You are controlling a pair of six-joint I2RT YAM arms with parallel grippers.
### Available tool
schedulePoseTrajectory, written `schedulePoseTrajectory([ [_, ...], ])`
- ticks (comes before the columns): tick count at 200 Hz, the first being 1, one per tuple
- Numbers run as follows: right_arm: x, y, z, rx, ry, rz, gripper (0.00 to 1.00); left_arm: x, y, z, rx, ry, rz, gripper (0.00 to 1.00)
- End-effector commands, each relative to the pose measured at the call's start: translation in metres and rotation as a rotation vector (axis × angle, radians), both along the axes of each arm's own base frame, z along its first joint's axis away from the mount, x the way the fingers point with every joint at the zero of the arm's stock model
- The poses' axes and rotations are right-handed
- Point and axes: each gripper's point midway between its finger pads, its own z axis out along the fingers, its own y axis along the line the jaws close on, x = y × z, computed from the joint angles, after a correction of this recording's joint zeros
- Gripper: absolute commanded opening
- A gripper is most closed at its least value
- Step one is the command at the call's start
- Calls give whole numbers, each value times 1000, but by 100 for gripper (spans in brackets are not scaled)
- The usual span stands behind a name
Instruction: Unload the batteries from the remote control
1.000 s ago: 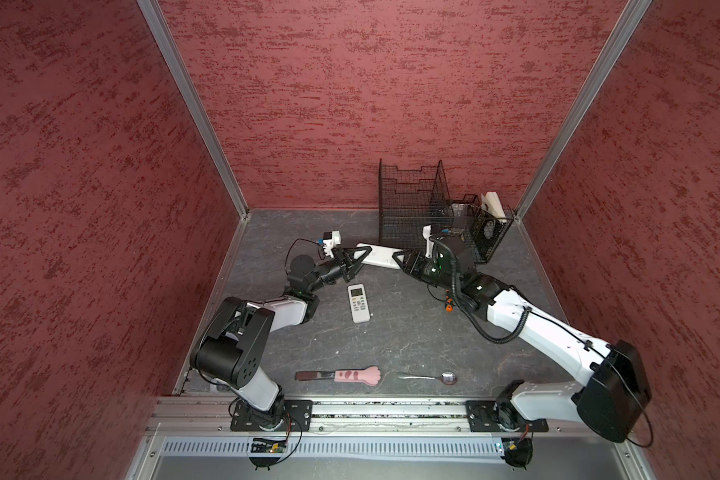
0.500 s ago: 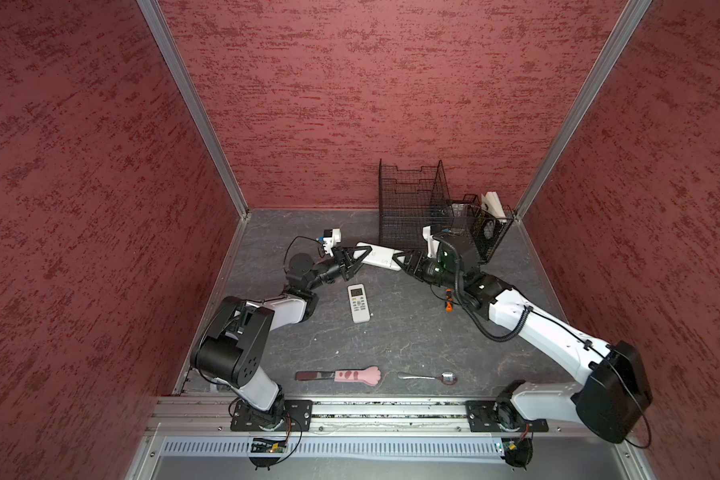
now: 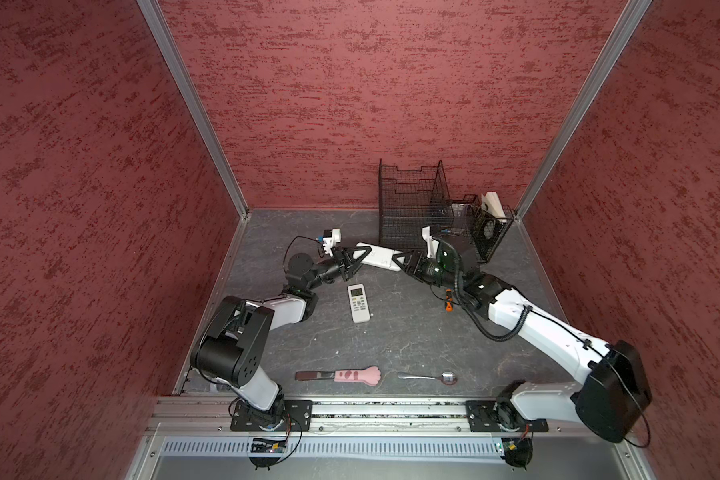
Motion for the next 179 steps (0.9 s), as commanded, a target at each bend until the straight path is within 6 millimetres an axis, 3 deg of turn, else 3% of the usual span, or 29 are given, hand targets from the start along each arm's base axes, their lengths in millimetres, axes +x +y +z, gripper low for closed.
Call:
schedulePoseTrajectory([
  [1,-5,-8,-10,-18,35,-8,36,0,1,16,-17,-78,-6,0],
  [59,-5,-12,-10,-19,36,-14,35,0,2,14,-15,-73,-3,0],
  [179,-5,-8,-9,-3,48,10,17,-2,-1,6,18,-71,-19,0],
])
